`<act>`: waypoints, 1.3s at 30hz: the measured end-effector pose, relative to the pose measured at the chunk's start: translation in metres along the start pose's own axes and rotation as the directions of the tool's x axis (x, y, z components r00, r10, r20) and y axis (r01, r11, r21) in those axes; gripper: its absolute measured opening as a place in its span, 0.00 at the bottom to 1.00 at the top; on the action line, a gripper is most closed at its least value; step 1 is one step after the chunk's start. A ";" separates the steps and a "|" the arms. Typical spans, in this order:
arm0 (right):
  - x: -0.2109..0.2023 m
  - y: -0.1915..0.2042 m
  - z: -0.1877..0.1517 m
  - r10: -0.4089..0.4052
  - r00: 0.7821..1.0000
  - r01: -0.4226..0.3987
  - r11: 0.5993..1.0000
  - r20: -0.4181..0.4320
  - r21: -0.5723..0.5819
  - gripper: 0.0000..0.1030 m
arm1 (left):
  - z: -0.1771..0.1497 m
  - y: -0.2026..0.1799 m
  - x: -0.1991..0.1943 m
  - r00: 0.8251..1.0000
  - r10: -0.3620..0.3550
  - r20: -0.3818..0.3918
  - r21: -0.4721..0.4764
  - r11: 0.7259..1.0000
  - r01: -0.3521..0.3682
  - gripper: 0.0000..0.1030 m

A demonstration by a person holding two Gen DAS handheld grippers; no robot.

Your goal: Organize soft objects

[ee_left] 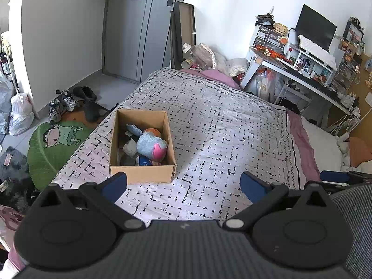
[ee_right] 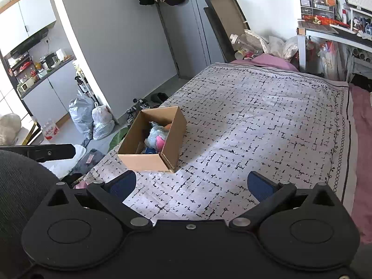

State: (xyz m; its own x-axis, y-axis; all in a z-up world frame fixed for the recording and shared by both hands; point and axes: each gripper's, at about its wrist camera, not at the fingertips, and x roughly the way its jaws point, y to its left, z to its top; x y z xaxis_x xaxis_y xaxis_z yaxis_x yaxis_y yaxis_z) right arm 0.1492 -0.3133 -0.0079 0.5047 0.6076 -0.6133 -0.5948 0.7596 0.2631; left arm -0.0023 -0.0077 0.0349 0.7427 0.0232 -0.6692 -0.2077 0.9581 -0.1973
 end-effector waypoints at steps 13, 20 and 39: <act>-0.005 0.001 0.005 0.007 1.000 -0.008 1.000 0.027 0.015 1.00 | 0.000 -0.001 0.000 1.000 0.013 0.003 0.007 1.000 -0.013 1.00; -0.005 0.001 0.007 0.006 1.000 -0.006 1.000 0.031 0.015 1.00 | 0.000 -0.001 0.000 1.000 0.013 0.002 0.007 1.000 -0.013 1.00; -0.004 -0.001 0.008 0.007 0.999 -0.007 1.000 0.031 0.018 1.00 | 0.000 -0.002 0.002 1.000 0.016 0.002 0.007 1.000 -0.016 1.00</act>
State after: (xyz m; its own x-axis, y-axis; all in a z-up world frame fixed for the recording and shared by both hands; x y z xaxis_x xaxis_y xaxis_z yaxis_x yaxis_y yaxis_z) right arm 0.1524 -0.3148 0.0001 0.5198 0.6196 -0.5882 -0.5870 0.7592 0.2810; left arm -0.0006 -0.0098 0.0340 0.7405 0.0390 -0.6709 -0.2149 0.9596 -0.1814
